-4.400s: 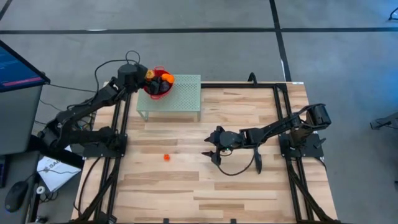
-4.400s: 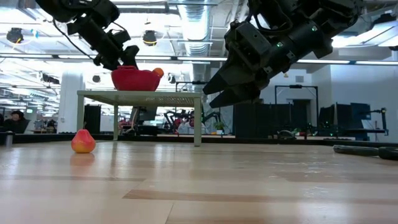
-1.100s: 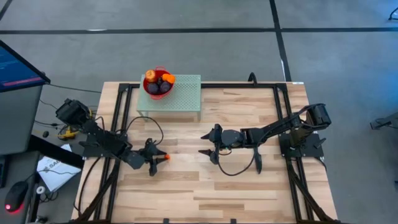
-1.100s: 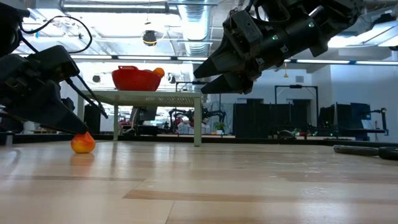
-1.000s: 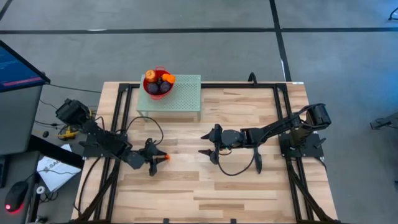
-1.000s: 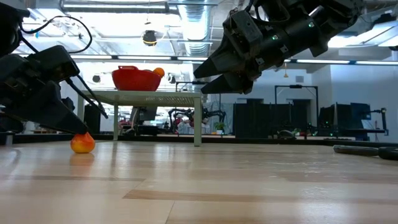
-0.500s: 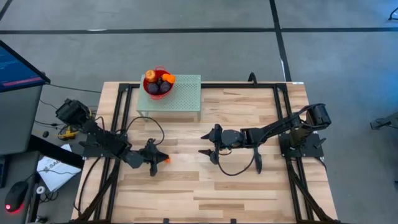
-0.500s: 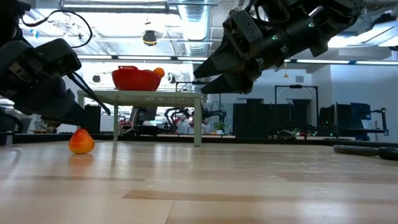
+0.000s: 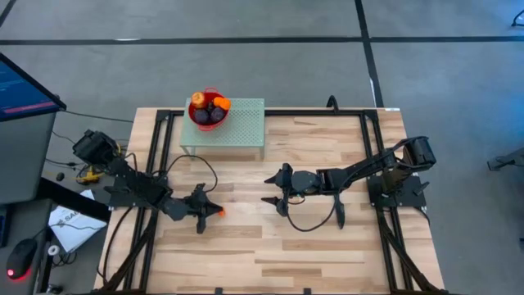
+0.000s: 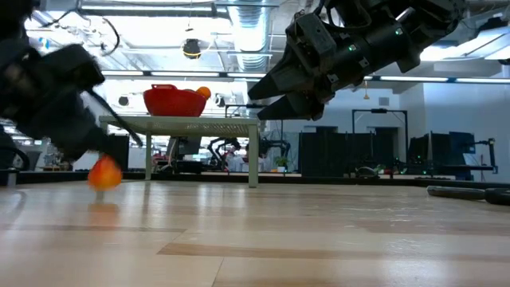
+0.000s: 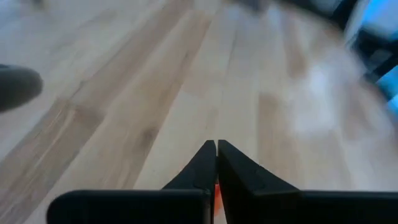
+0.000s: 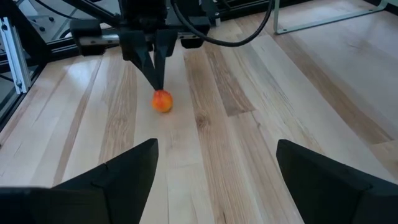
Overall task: Pick & Place Fruit
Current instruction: Put the red and yellow pear into the red strainer bowl
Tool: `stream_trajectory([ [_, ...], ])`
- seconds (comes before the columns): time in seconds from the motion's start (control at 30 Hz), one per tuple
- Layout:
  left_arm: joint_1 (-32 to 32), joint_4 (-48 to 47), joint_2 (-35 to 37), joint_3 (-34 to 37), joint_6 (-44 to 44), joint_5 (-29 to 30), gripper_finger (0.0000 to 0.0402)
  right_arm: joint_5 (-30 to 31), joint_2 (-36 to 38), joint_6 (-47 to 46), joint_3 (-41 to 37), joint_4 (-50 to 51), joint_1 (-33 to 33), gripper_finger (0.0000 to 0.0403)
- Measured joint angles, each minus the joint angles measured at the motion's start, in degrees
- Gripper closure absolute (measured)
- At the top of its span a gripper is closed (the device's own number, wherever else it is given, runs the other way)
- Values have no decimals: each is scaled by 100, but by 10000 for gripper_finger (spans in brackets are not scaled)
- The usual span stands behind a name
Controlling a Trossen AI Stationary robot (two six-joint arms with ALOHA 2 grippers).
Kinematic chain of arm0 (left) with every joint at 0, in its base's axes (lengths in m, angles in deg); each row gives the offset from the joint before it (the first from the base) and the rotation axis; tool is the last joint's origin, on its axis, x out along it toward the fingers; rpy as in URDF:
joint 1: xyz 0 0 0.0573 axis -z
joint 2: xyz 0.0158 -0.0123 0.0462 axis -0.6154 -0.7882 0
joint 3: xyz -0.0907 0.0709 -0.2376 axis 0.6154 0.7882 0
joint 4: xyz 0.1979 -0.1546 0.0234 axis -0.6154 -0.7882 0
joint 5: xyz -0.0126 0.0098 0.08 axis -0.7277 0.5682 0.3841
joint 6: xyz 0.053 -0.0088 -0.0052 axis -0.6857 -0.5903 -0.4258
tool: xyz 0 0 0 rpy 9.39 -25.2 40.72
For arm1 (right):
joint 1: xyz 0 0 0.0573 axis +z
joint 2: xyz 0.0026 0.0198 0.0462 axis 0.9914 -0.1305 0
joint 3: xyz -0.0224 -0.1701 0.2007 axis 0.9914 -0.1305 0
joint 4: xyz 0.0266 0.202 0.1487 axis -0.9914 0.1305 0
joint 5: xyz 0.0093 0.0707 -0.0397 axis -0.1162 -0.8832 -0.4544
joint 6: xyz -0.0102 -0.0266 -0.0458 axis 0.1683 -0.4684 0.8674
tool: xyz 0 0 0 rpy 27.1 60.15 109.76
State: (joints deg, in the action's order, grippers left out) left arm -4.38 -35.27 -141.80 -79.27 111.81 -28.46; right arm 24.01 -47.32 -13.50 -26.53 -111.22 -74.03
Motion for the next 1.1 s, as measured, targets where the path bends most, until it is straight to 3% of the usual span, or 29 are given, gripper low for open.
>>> stream_trajectory([
  [0.13, -302, 561, 327, -157, -465, -25, 399, 0, 0, 2, 0, -54, -1, 81],
  [0.2, -598, 881, 558, -304, -898, -344, 399, 0, 0, 1, 0, -65, -28, 81],
  [0.33, -1564, 1856, 1230, -734, -2040, -1871, 399, 2, -2, 17, -2, -93, -73, 81],
  [0.4, -2125, 1870, 1675, -1047, -2575, -2629, 399, 2, -2, 13, -2, -96, -90, 81],
  [0.47, -2689, 1753, 2078, -1390, -3013, -3003, 400, 2, 0, 12, -2, -120, -109, 81],
  [0.6, -3737, 212, 2650, -2149, -3849, -3010, 400, 2, 0, 0, -2, -163, -111, 81],
  [0.8, -5070, -3161, 2838, -3372, -4163, -2139, 400, 0, -1, 0, -2, -210, -105, 81],
  [0.93, -5567, -4366, 2842, -3740, -4130, -1935, 399, 0, -2, 0, -2, -213, -105, 81],
  [1.1, -6020, -5222, 2803, -3759, -3850, -1932, 398, 0, 0, 40, -2, -249, -107, 81],
])
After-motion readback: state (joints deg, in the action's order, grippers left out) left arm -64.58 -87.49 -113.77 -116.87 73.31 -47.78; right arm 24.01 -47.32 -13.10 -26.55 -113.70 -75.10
